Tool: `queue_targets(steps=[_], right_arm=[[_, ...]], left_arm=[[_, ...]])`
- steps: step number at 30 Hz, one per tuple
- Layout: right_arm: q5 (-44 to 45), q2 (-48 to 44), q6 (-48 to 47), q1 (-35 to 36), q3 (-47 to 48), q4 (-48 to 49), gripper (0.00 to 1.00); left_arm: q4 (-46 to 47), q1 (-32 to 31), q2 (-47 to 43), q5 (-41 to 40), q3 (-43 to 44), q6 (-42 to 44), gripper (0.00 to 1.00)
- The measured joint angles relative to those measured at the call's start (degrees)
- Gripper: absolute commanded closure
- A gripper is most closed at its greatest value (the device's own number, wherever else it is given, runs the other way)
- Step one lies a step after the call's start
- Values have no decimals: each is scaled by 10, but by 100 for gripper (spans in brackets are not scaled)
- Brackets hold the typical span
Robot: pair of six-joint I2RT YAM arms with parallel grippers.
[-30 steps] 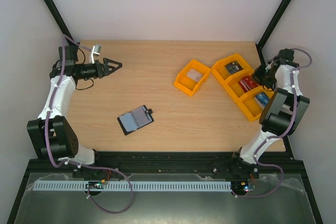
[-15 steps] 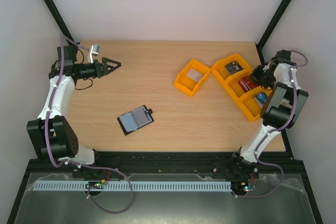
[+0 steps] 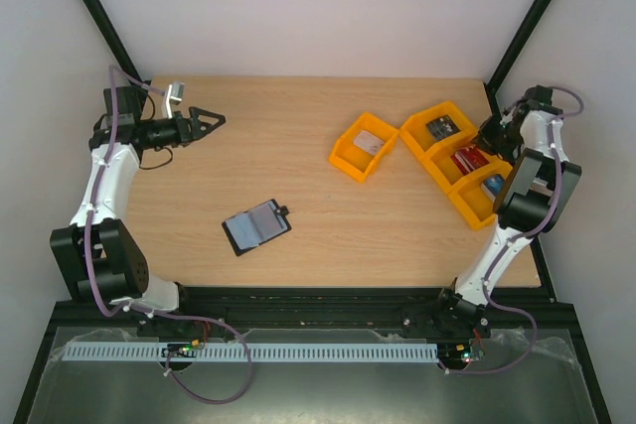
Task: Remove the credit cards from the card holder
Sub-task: Place the credit card in the storage box.
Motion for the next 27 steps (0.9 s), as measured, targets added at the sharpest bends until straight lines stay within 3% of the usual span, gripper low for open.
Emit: queue_targets(steps=[8,11,21,27], right_arm=[[49,11,8,0,1,-3,83],[89,10,17,0,1,-3,72],[178,-7,31,-3,4,-3,62],[178,-15,20,-1,37,-6,62]], left_arm=[[2,5,0,0,-3,-1,1],[3,7,0,0,-4,-3,1],[6,9,0,0,-5,-3,1],[12,11,0,6,-7,-7,1]])
